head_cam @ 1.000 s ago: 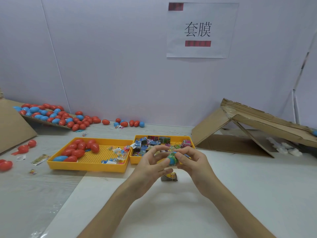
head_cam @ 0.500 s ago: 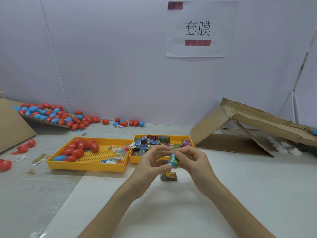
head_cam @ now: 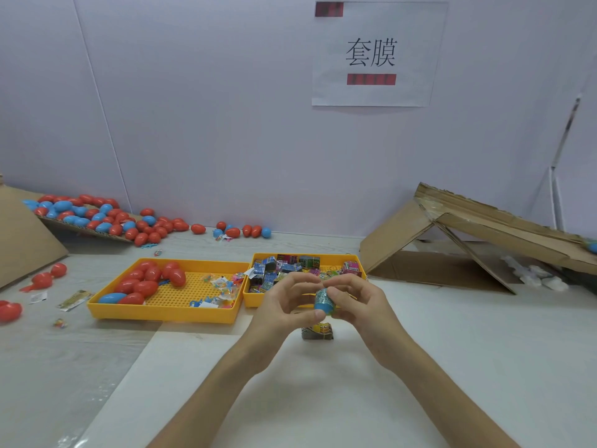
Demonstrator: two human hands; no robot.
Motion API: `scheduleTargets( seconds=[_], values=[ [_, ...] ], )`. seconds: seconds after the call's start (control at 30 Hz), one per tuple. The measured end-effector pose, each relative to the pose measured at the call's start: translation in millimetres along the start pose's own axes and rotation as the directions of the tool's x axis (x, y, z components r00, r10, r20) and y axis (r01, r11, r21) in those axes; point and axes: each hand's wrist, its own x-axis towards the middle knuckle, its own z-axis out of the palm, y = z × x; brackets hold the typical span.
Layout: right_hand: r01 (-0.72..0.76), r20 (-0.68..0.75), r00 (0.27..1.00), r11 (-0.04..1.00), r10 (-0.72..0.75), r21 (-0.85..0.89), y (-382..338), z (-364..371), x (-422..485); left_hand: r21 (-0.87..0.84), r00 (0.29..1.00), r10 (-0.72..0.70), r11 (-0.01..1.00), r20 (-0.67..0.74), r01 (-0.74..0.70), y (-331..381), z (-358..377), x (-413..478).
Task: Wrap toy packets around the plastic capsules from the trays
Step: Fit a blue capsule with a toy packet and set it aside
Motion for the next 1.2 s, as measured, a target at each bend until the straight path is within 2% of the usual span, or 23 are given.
scheduleTargets(
  seconds=[0.23,0.43,1.0,1.2],
  values=[
    [-0.058,0.081,0.996,0.991,0.048,0.121,-1.4,-2.6,1.3,0.112,0.997,0.042,0.993,-0.067,-0.034,2.0,1.9,-1.1],
    [-0.094,0.08,0.993,0.995,0.091,0.032,-2.4,0.2,-0.7,0.103,1.0,0.018,0.995,-0.007,-0.017,4.1,5.1,-3.4],
    [-0.103,0.034,0.994,0.994,0.101,0.046,-3.2,0.1,-0.4,0.277,0.995,0.103,0.956,-0.007,-0.097,2.0,5.8,-3.9],
    [-0.115,0.05,0.993,0.988,0.11,0.101,-1.3,-1.0,0.5,0.27,0.993,0.118,0.957,-0.029,-0.106,-0.1,5.5,-2.8]
  ],
)
